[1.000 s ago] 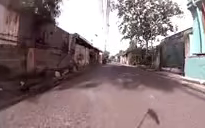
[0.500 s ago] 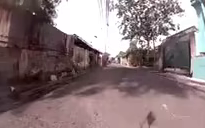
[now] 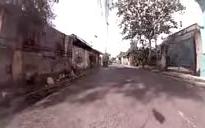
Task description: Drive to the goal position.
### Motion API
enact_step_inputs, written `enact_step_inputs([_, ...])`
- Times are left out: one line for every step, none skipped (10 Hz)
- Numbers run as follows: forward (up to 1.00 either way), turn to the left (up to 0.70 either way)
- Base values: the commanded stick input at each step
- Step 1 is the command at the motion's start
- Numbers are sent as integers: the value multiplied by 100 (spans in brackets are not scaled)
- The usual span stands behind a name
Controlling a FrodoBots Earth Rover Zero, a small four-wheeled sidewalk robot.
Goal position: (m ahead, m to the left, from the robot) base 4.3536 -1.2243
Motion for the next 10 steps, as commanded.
enact_step_inputs([70, 0])
enact_step_inputs([70, -5])
enact_step_inputs([70, -29])
enact_step_inputs([70, -1])
enact_step_inputs([70, 0])
enact_step_inputs([70, 0])
enact_step_inputs([70, -21])
enact_step_inputs([70, -7])
enact_step_inputs([70, 0])
enact_step_inputs([70, 0])
